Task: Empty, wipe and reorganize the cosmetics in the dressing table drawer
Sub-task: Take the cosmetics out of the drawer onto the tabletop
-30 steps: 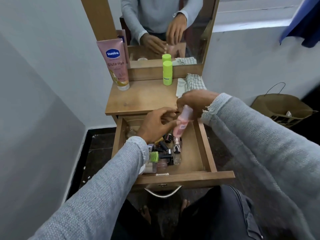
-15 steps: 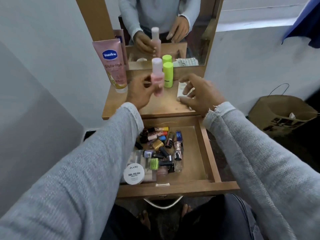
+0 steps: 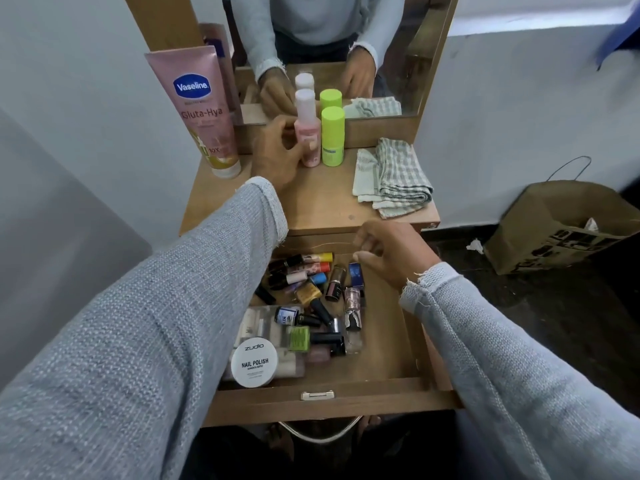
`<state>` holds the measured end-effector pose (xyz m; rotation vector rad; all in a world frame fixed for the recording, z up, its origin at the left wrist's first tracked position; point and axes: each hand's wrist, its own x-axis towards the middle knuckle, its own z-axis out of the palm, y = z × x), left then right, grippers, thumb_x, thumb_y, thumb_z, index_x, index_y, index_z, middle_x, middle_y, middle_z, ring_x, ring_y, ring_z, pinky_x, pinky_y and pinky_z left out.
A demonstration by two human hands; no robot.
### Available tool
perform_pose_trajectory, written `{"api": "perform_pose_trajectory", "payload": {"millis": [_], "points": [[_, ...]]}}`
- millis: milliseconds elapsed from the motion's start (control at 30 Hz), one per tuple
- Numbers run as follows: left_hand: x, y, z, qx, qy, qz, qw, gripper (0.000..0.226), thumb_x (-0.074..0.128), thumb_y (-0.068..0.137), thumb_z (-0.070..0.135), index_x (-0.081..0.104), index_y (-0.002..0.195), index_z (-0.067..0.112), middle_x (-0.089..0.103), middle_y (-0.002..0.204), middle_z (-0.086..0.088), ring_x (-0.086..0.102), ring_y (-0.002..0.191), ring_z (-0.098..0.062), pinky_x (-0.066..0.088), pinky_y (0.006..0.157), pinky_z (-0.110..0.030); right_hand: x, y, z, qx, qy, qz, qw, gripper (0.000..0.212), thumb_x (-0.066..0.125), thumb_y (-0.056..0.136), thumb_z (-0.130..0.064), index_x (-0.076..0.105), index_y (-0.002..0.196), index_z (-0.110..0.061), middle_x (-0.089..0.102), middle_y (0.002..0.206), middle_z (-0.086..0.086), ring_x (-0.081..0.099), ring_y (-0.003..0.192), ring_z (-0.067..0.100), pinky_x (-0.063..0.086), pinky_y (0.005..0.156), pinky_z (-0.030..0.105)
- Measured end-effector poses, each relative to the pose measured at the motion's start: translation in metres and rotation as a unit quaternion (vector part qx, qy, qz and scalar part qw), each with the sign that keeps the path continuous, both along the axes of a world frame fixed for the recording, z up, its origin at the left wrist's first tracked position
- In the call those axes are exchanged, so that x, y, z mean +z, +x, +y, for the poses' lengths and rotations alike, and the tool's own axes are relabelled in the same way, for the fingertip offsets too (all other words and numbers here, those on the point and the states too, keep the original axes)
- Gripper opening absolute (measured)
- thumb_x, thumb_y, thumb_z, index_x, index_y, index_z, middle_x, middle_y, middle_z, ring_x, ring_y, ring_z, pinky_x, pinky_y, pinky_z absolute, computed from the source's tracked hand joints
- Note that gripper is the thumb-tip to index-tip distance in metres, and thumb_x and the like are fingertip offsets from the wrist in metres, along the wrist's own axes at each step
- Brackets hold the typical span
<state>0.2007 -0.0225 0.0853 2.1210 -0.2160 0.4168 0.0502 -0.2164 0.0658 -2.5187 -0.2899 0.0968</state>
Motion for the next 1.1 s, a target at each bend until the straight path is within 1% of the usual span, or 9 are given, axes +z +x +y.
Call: {"api": "perform_pose_trajectory", "payload": {"millis": [133,233,367,500,600,700,867,967,1100], "points": [[-0.001,0.0,-0.001,-0.008,0.005,0.007,1.0,0.039,0.077,0.08,0.016,0.063,0.116,0.009,0.066,0.106,0.005,0.062,0.094,-0.006,0.047,0.077,-0.005,-0.009,0.0,-0.003,0.022,-0.041,0.049,0.998,0.017,0.069,0.084,-0.01,0.064,0.098,-0.018,0.063,0.092,-0.005,0.062,0.086,0.013,0.055,0.083,0.036],[-0.006,-0.001,-0.001,-0.016,0.009,0.032,0.999,0.038,0.076,0.08,0.009,0.063,0.115,0.002,0.066,0.105,-0.001,0.06,0.091,-0.008,0.045,0.073,-0.003,-0.013,-0.003,-0.003,0.066,-0.099,0.079,0.99,0.034,0.064,0.083,-0.005,0.061,0.115,-0.018,0.06,0.108,0.001,0.06,0.096,0.019,0.054,0.088,0.038],[-0.009,-0.003,0.001,-0.019,0.001,0.061,0.998,0.042,0.078,0.078,0.009,0.064,0.117,0.002,0.067,0.107,-0.001,0.06,0.092,-0.007,0.045,0.072,-0.002,-0.016,-0.014,-0.003,0.128,-0.153,0.11,0.974,0.062,0.062,0.084,0.002,0.047,0.137,-0.026,0.047,0.131,0.0,0.054,0.109,0.018,0.047,0.087,0.022],[-0.009,-0.007,0.003,-0.024,-0.029,0.088,0.995,0.047,0.08,0.076,0.008,0.063,0.119,0.002,0.069,0.11,-0.002,0.064,0.095,-0.008,0.05,0.082,-0.01,-0.022,-0.023,-0.003,0.186,-0.191,0.114,0.957,0.069,0.063,0.082,0.005,0.044,0.14,-0.027,0.032,0.148,0.0,0.048,0.126,0.022,0.044,0.098,0.026],[-0.013,-0.014,0.01,-0.006,-0.055,0.11,0.992,0.053,0.079,0.077,0.007,0.059,0.126,0.001,0.068,0.115,-0.005,0.065,0.105,-0.012,0.052,0.093,-0.021,-0.027,-0.03,0.0,0.21,-0.219,0.115,0.946,0.069,0.062,0.083,0.006,0.044,0.139,-0.03,0.029,0.149,-0.002,0.042,0.129,0.022,0.041,0.102,0.03],[-0.014,-0.03,0.016,0.014,-0.061,0.124,0.99,0.055,0.078,0.079,0.007,0.056,0.13,0.001,0.066,0.118,-0.006,0.062,0.107,-0.012,0.051,0.093,-0.019,-0.031,-0.038,0.007,0.221,-0.231,0.087,0.943,0.064,0.063,0.083,0.005,0.048,0.136,-0.028,0.032,0.147,-0.001,0.045,0.126,0.023,0.043,0.102,0.034],[-0.016,-0.068,0.024,0.053,-0.075,0.126,0.988,0.053,0.075,0.083,0.014,0.054,0.131,0.007,0.064,0.119,0.001,0.061,0.106,-0.007,0.049,0.089,-0.013,-0.025,-0.045,0.006,0.201,-0.261,0.059,0.942,0.044,0.066,0.085,-0.004,0.057,0.124,-0.021,0.043,0.133,0.002,0.055,0.103,0.02,0.05,0.086,0.031],[-0.018,-0.098,0.023,0.066,-0.078,0.1,0.99,0.048,0.075,0.084,0.012,0.057,0.128,0.008,0.065,0.118,0.001,0.062,0.107,-0.009,0.051,0.096,-0.023,-0.016,-0.047,0.0,0.197,-0.297,0.063,0.932,0.035,0.064,0.088,-0.009,0.059,0.122,-0.016,0.047,0.124,0.004,0.051,0.088,0.015,0.045,0.074,0.023],[-0.02,-0.147,0.016,0.056,-0.069,0.059,0.994,0.042,0.069,0.088,0.009,0.057,0.128,0.012,0.064,0.123,0.001,0.061,0.11,-0.006,0.051,0.095,-0.02,-0.012,-0.052,-0.004,0.198,-0.348,0.056,0.915,0.032,0.06,0.091,-0.01,0.058,0.123,-0.014,0.05,0.12,0.006,0.057,0.098,0.02,0.046,0.072,0.025]]}}
